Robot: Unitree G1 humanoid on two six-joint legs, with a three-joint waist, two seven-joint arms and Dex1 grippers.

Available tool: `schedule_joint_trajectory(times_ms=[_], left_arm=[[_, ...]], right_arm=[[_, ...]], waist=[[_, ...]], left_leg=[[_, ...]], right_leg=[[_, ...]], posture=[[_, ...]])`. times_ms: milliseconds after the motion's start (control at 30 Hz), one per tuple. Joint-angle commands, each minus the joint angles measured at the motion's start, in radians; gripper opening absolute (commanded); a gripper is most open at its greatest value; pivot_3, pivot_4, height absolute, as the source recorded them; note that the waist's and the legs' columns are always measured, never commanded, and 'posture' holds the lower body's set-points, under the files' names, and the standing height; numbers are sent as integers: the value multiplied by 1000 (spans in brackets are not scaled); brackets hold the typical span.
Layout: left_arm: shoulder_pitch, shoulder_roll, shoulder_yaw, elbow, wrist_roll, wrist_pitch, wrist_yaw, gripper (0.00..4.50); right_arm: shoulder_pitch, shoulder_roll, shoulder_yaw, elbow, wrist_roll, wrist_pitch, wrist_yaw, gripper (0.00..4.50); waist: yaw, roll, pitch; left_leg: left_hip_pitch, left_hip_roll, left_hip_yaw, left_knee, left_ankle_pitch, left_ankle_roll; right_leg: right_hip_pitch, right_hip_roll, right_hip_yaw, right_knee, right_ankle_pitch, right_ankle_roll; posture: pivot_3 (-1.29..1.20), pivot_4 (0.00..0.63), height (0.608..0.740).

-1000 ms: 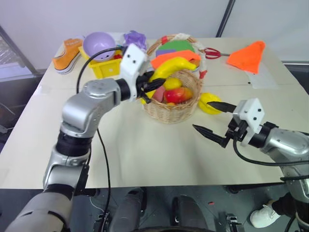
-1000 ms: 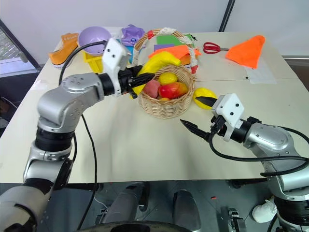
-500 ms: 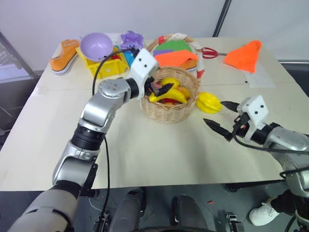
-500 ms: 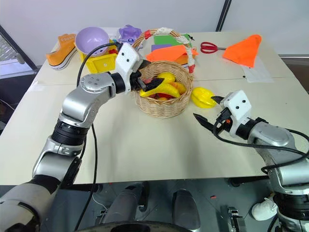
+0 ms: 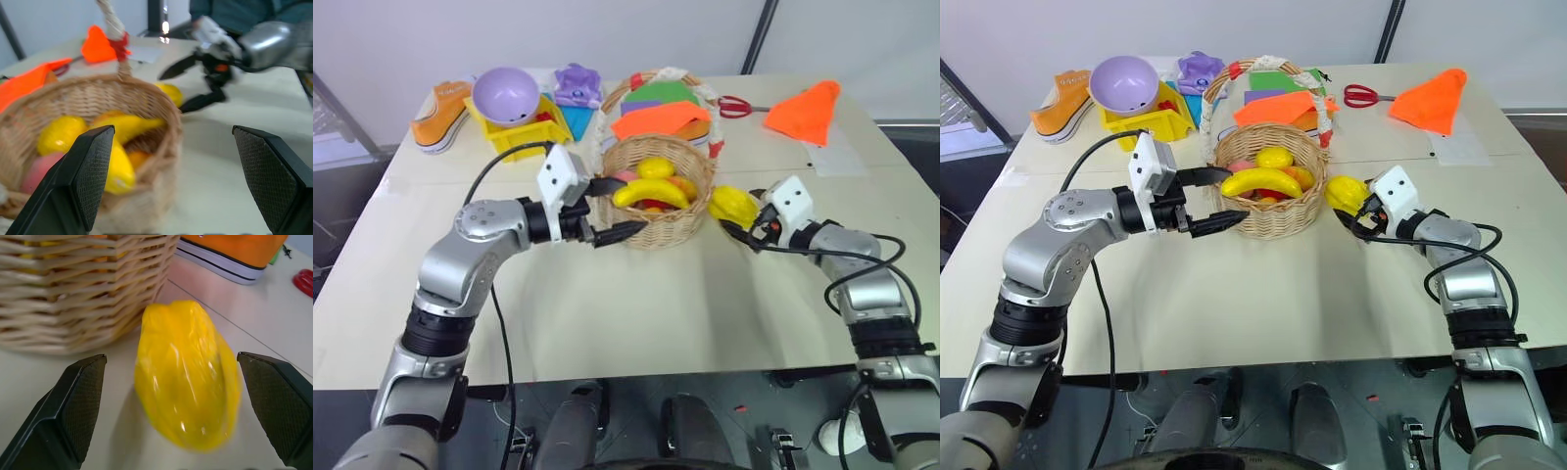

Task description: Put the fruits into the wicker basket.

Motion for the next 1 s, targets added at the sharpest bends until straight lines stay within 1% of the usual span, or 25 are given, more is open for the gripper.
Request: schedule_joint_trajectory(times_ms=[33, 100, 233, 300, 467, 567, 633, 700, 767, 800, 867, 933, 1000], left_arm=[[20, 8, 24, -81, -38, 6, -2, 4155], [31, 6, 29, -98, -50, 12, 6, 4164], [34, 8, 25, -103, -51, 11, 14, 4164], [33, 11, 21, -93, -43, 4, 14, 4164], [57, 20, 53, -68, -29, -32, 28, 4164], [74, 23, 91, -17, -21, -68, 43, 4164], [86, 30, 120, 22, -20, -90, 42, 4164], [101, 43, 149, 63, -19, -111, 30, 4164], [112, 56, 164, 90, -17, -129, 16, 4164], [117, 62, 168, 94, -18, -137, 8, 4164], [119, 61, 170, 93, -26, -142, 5, 4164], [119, 51, 169, 83, -35, -139, 14, 4164], [127, 40, 165, 58, -39, -135, 27, 4164]], right_arm=[[-40, 3, -18, 45, -9, -46, 10, 4240], [-39, 0, -22, 57, -18, -52, 8, 3713], [-4, -15, -38, 13, -27, -65, -10, 1761], [36, -32, -66, -62, -17, -62, -19, 1761], [234, -134, -175, -396, 46, 28, 27, 1761], [359, -195, -273, -634, 169, 145, 96, 1761], [391, -215, -317, -771, 277, 243, 117, 1761], [352, -212, -301, -886, 371, 329, 104, 1761], [232, -157, -208, -936, 392, 396, 37, 1761], [151, -108, -127, -920, 347, 416, -9, 1761], [32, -21, -7, -852, 260, 432, -78, 1761], [-47, 39, 75, -762, 175, 421, -123, 1761], [-131, 116, 145, -647, 113, 389, -151, 1761]], waist=[[2, 0, 0], [4, 0, 0], [3, 0, 0], [4, 0, 0], [11, 1, 0], [9, 1, 0], [3, 2, 0], [-3, 2, 0], [-12, 2, 0], [-23, 1, 0], [-22, 0, -1], [-13, 0, -1], [-3, 0, -1]], left_leg=[[0, 0, 0, 0, 0, -1], [0, 0, 0, 0, 1, -1], [1, 0, 0, 0, 0, -1], [1, 0, 0, 0, 0, -1], [0, 0, 0, -1, 0, 0], [0, 0, 0, -1, -1, 1], [1, 1, 0, -1, -1, 1], [2, 2, 0, -1, -1, 2], [2, 2, 0, -1, -1, 2], [2, 2, 0, -1, -1, 2], [3, 2, -2, -2, -2, 1], [3, 2, -4, -2, -1, 1], [2, 0, -4, -2, -1, 1]], right_leg=[[0, 0, 0, 0, 0, 0], [0, 0, 0, 0, 0, 0], [0, 0, 1, 0, 0, 0], [0, 1, 1, 0, 0, 0], [-1, 0, 2, 0, 0, 0], [0, -1, 2, 0, 0, 0], [0, -1, 3, 0, 0, 0], [0, -1, 3, 0, 0, -1], [-1, -1, 4, 0, 0, -2], [-1, -1, 4, 0, 1, -2], [-3, 1, 6, -1, 2, -5], [-7, 2, 6, -1, 2, -5], [-7, 1, 6, -2, 2, -4]], posture=[[0, 150, 740], [0, 150, 740], [0, 150, 740], [0, 150, 740], [0, 150, 740], [0, 150, 740], [0, 150, 740], [0, 150, 740], [0, 150, 740], [0, 150, 740], [0, 150, 740], [0, 150, 740], [0, 150, 740]])
